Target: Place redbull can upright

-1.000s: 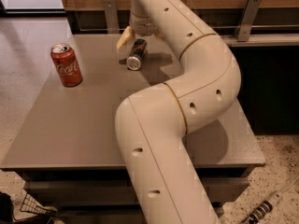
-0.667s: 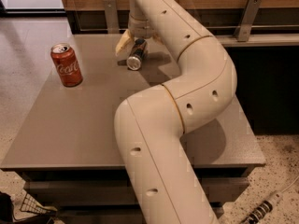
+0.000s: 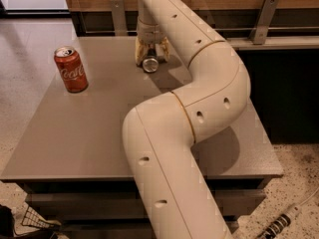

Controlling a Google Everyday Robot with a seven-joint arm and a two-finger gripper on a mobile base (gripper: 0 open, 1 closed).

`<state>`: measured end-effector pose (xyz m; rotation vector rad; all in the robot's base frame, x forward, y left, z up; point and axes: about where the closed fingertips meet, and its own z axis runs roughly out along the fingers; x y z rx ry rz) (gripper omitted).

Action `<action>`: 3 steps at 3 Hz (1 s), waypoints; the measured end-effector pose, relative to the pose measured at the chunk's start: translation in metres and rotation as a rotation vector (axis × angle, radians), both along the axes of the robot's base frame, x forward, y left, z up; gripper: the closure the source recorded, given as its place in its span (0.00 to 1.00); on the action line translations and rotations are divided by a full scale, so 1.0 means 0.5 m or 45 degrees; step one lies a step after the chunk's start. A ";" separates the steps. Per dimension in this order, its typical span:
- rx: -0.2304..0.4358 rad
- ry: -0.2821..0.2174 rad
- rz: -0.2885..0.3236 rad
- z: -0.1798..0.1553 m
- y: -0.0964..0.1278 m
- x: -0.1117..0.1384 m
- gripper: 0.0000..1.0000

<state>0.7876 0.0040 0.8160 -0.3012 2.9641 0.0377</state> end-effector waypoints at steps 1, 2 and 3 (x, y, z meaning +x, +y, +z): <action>0.007 -0.016 0.001 0.004 0.004 0.007 0.72; 0.007 -0.016 0.001 0.006 0.004 0.007 0.95; 0.019 -0.042 0.003 0.003 0.012 0.020 1.00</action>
Offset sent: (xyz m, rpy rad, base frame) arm 0.0044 0.0022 -0.0007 0.0058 -0.0127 0.0007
